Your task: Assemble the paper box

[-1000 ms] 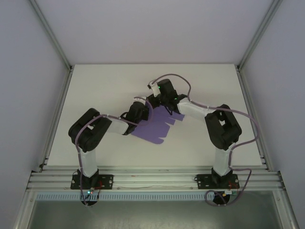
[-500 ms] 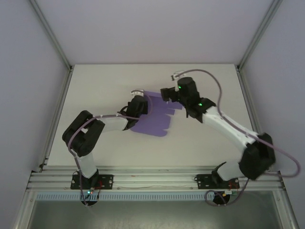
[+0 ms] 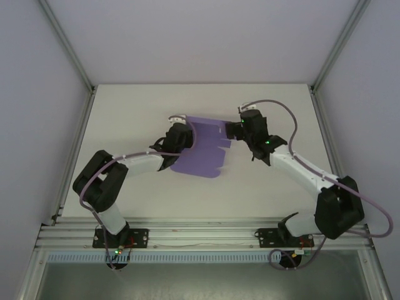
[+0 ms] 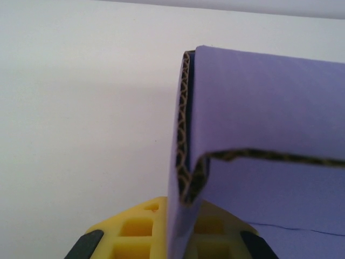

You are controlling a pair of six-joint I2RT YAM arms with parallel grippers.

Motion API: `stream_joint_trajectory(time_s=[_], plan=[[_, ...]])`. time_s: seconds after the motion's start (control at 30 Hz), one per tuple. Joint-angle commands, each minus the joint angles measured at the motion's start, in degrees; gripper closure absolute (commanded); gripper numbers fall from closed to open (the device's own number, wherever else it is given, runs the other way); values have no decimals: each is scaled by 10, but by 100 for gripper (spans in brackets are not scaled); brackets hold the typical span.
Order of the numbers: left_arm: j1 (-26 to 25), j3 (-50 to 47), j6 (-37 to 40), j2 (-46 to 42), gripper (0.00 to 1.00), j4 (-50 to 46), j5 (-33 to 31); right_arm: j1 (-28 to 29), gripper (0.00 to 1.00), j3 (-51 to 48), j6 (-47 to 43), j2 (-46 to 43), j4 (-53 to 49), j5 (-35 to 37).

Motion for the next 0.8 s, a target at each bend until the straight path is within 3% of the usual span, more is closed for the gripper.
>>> stream_joint_trajectory(time_s=[0.0,0.4,0.6,0.77], plan=[[1,-11,-9,-20,100,-4,21,1,0,25,7,19,21,-48],[1,-16,-27,-24,100,41,104,1,0,-11,54,68,222,-214],[0,-11,-39,-25,100,36,102,3,0,-36,70,65,280,-174],[1,-10,-60,-34,100,15,55,2,0,-60,48,17,235,-105]])
